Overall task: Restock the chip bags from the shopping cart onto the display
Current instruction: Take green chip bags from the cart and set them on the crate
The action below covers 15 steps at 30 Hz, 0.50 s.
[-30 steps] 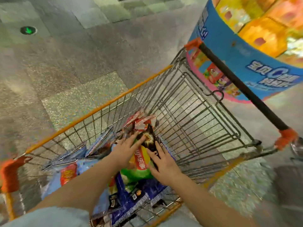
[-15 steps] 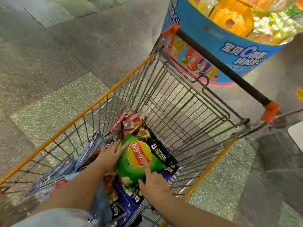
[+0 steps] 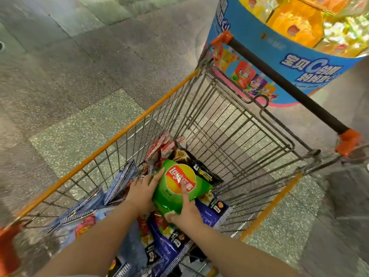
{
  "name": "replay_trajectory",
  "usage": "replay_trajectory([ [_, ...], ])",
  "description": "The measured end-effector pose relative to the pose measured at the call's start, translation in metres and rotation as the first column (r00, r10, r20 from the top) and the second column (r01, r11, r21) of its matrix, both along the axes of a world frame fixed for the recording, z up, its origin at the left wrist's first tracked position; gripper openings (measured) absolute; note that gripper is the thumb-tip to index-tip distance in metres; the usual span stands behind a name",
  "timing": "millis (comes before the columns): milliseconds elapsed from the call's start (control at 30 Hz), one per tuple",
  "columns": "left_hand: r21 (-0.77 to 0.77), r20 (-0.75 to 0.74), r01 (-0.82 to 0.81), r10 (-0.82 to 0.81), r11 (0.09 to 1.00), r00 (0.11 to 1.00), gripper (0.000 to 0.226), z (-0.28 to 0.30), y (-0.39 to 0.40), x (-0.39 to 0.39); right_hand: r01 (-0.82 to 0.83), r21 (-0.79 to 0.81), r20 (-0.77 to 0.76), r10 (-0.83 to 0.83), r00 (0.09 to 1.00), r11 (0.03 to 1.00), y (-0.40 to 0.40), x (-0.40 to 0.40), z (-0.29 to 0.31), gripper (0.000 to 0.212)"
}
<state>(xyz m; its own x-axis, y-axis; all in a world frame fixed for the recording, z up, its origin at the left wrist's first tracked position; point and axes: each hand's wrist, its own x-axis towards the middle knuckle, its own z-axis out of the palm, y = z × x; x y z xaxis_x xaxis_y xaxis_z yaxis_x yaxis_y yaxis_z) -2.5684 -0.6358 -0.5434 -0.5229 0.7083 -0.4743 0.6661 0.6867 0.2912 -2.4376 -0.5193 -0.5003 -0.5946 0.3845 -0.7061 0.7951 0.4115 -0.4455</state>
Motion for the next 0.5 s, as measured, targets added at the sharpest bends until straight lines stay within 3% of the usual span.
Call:
replay_trajectory([
  [300, 0.293, -0.12, -0.287, 0.333, 0.912, 0.935, 0.129, 0.064, -0.011, 0.0, -0.107, 0.101, -0.216, 0.127, 0.968, 0.989, 0.017, -0.034, 0.058, 0.105],
  [500, 0.404, -0.222, -0.413, 0.525, 0.816, 0.821, 0.127, 0.13, -0.009, -0.002, -0.235, 0.123, -0.41, 0.265, 0.873, 0.964, 0.037, -0.057, 0.121, 0.103],
])
